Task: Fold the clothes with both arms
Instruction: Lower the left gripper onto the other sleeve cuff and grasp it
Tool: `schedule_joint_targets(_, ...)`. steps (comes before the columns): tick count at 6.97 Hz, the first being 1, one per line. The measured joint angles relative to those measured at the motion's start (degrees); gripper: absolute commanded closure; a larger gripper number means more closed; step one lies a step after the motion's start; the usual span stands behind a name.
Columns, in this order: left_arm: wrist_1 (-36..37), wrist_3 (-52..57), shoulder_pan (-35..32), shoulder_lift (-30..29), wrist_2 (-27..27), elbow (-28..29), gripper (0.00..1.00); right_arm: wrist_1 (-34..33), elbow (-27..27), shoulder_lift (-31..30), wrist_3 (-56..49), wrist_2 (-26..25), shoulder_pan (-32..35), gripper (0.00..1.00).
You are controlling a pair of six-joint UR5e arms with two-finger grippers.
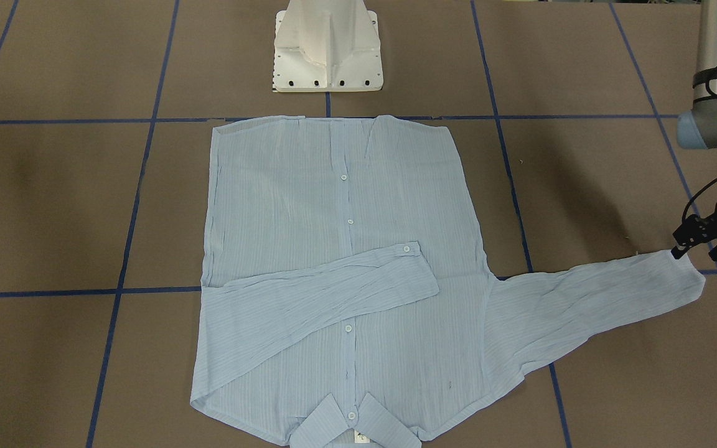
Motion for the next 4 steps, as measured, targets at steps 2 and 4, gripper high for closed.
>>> schedule_joint_targets(2,-0.1,0.0,1.0,0.2,0.3,0.1,0.3,0.0,0.1,0.0,0.0,0.1,0.0,0.0)
schedule_joint_targets(4,-0.1,0.0,1.2,0.4,0.5,0.2,0.31,0.0,0.2,0.1,0.1,0.8,0.0,0.0)
